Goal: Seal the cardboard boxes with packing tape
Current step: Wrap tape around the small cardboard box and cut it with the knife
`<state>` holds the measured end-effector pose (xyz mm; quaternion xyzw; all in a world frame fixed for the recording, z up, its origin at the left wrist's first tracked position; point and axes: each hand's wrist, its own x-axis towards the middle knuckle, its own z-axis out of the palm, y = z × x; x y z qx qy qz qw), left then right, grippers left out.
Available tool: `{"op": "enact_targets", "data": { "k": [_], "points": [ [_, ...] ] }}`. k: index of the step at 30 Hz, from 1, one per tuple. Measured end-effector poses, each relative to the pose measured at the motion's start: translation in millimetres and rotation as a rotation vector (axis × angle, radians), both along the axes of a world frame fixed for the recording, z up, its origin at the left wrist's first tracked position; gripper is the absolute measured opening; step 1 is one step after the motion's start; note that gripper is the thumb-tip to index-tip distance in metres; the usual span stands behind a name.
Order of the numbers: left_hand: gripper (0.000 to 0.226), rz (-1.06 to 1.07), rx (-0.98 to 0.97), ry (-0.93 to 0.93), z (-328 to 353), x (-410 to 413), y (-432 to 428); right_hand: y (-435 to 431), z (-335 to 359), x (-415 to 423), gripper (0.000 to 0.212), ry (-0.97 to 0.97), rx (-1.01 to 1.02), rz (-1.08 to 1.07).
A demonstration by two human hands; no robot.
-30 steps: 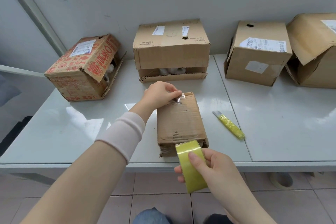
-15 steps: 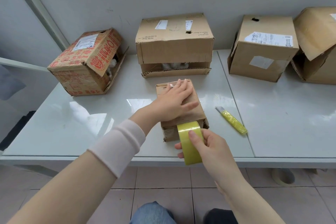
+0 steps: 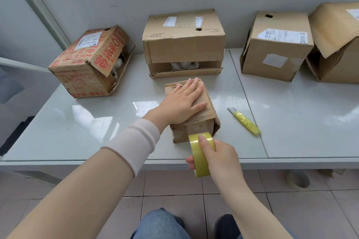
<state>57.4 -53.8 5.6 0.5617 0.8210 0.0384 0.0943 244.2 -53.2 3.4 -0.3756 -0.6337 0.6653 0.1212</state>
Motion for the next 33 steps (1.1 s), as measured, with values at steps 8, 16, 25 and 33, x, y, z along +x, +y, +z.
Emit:
{"op": "enact_targets", "data": {
  "k": [8,16,25,33],
  "points": [
    [0.062,0.025,0.025,0.028,-1,-23,17,20,0,-28,0.031,-0.017,-0.039,0.017],
    [0.057,0.07,0.206,0.005,0,-18,12,22,0,-29,0.031,-0.047,-0.052,0.069],
    [0.016,0.868,0.657,-0.849,-11,67,-75,30,-9,-30,0.05,-0.145,-0.009,0.172],
    [0.019,0.924,0.562,-1.158,-11,80,-51,73,-16,-12,0.039,-0.14,0.157,0.024]
  ]
}}
